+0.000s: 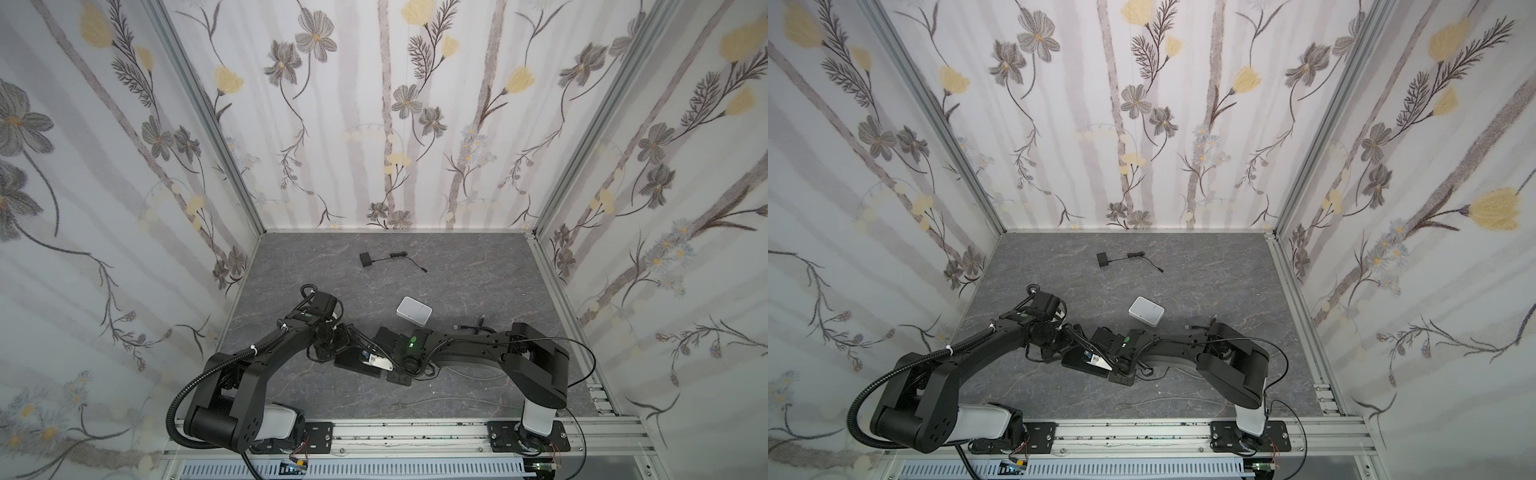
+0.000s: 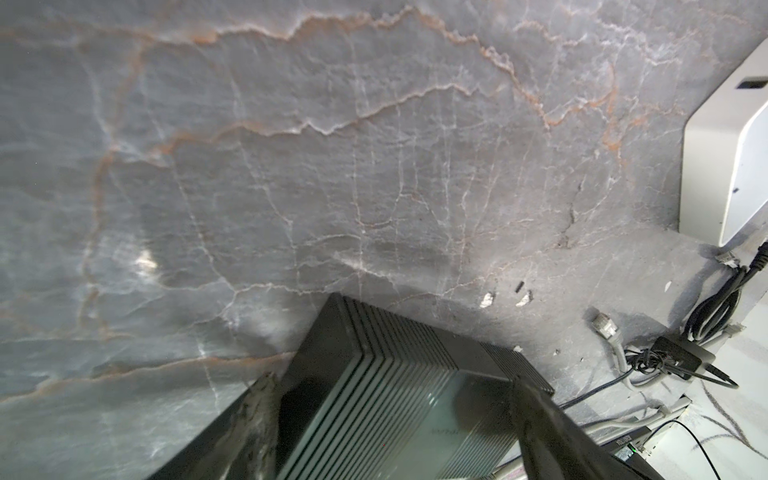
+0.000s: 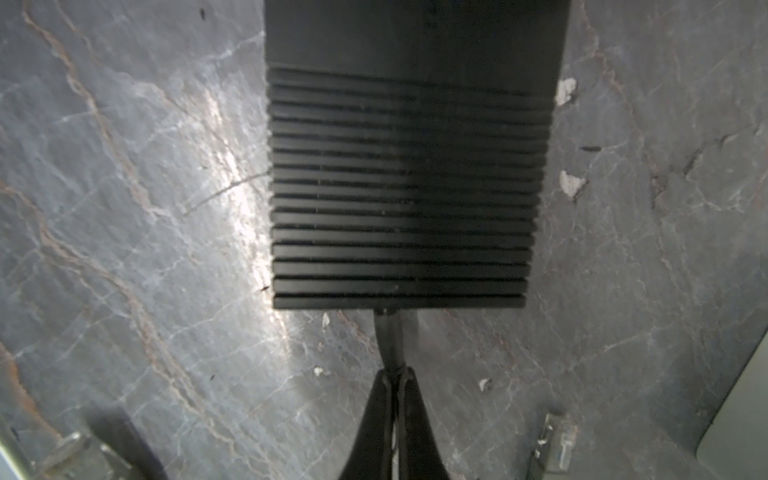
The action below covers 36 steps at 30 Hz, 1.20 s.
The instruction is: Insert the plug into the switch port
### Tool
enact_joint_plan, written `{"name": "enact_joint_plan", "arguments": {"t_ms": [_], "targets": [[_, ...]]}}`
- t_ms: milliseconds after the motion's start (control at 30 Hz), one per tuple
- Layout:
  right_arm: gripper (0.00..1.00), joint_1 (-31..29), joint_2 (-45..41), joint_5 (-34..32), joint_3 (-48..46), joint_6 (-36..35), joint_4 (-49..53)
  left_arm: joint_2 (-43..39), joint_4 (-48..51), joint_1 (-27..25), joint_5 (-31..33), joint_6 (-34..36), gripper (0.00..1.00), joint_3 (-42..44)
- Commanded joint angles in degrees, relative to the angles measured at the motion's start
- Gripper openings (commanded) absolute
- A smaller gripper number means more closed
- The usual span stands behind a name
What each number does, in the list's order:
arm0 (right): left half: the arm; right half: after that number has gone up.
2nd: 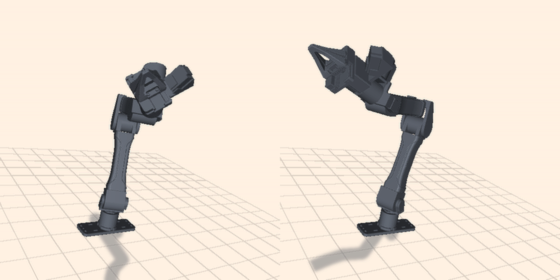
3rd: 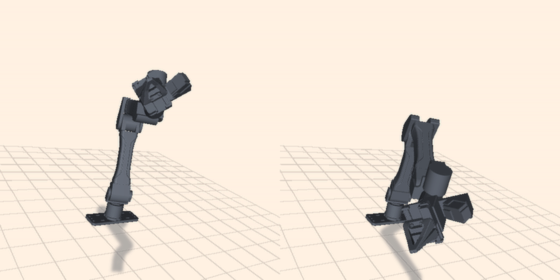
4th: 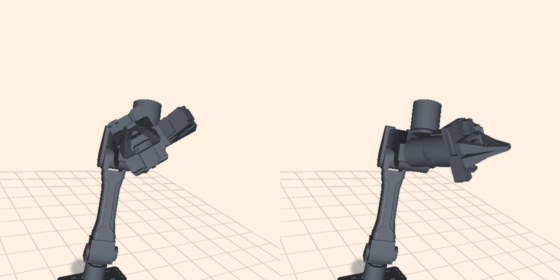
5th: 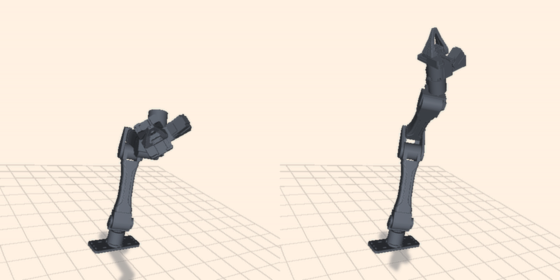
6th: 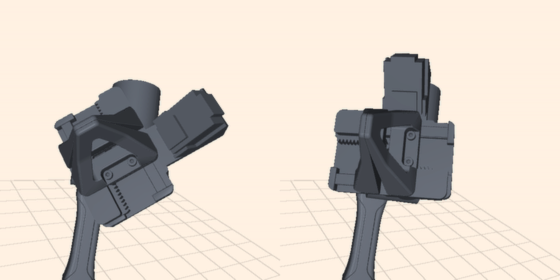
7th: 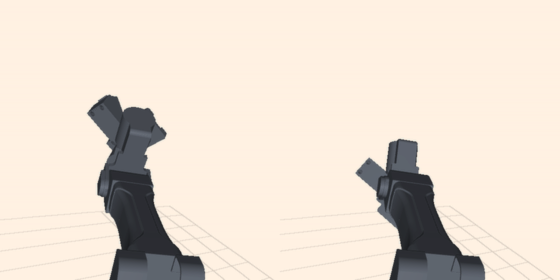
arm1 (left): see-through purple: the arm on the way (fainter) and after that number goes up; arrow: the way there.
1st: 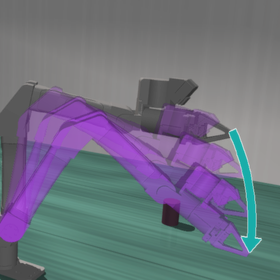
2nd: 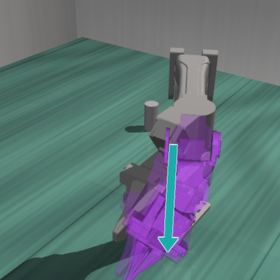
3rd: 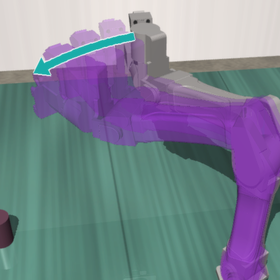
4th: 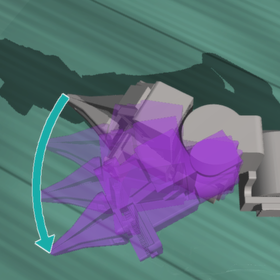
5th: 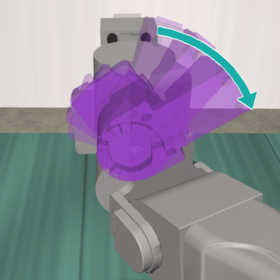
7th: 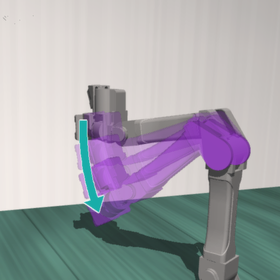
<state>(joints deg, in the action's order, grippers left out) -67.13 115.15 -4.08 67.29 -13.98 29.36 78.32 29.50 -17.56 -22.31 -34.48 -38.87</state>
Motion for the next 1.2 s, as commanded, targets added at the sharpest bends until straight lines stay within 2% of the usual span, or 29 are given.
{"name": "enact_joint_plan", "arguments": {"t_ms": [0,400,667,1000,1167], "targets": [[0.0,-0.18,0.63,1.34,1.5,0.09,-2.84,-0.43,-0.87,-0.37,-1.05,-0.85,0.87,0.28],[0.0,-0.6,1.67,2.14,4.3,0.31,-2.28,-1.33,-0.59,-1.27,-0.96,-1.73,0.87,0.37],[0.0,-0.63,0.57,2.55,1.72,4.29,-5.6,-2.4,-2.58,-1.3,-2.83,-3.57,0.86,2.0],[0.0,-0.72,-0.66,0.2,-0.45,5.76,-7.2,-3.98,-4.29,-1.18,-6.69,-6.63,0.84,3.08],[0.0,-1.14,-1.56,0.95,-0.84,5.89,-8.77,-5.45,-3.64,-1.16,-6.37,-6.85,0.84,3.06]]}}
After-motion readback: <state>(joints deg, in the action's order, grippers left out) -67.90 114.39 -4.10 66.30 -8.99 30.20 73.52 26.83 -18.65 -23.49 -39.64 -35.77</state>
